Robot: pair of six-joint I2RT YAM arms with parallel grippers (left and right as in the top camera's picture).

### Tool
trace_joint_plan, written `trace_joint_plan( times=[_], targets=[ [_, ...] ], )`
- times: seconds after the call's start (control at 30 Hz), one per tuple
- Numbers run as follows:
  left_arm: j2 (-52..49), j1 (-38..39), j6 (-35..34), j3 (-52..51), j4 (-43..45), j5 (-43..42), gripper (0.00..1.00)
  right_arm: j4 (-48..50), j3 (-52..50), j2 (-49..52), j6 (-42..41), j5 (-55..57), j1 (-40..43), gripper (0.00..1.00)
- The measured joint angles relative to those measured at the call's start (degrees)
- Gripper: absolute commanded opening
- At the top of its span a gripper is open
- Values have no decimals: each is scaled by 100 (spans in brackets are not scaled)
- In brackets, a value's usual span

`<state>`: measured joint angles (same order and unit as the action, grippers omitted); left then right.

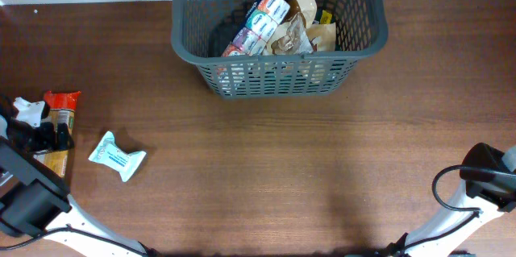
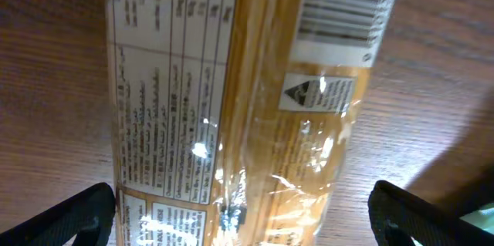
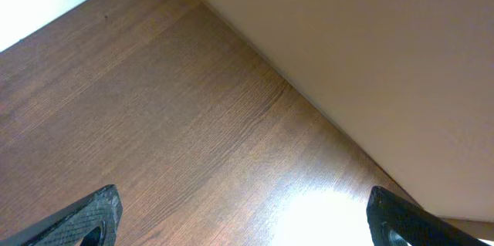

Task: Pack container
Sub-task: 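Close the left gripper on the spaghetti package and lift it, then carry the spaghetti package right and lower it into the basket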

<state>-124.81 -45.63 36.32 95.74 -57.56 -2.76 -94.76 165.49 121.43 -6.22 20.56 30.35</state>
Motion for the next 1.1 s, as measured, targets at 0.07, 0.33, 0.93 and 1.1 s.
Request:
trace_joint_plan(
  times=[0.07, 0.33, 0.93, 1.1],
  targets=[
    [-17, 0, 26, 0, 0, 63, 100, 0, 0, 0, -2, 0, 0, 99],
    [-42, 0, 83, 0, 0, 278, 100, 0, 0, 0, 0, 0, 0, 99],
    [-55, 0, 151, -361, 321, 387, 100, 0, 0, 0, 2, 0, 0, 99],
    [-57, 0, 170, -376, 367, 382, 90, 0, 0, 0, 0, 0, 0, 99]
  ],
)
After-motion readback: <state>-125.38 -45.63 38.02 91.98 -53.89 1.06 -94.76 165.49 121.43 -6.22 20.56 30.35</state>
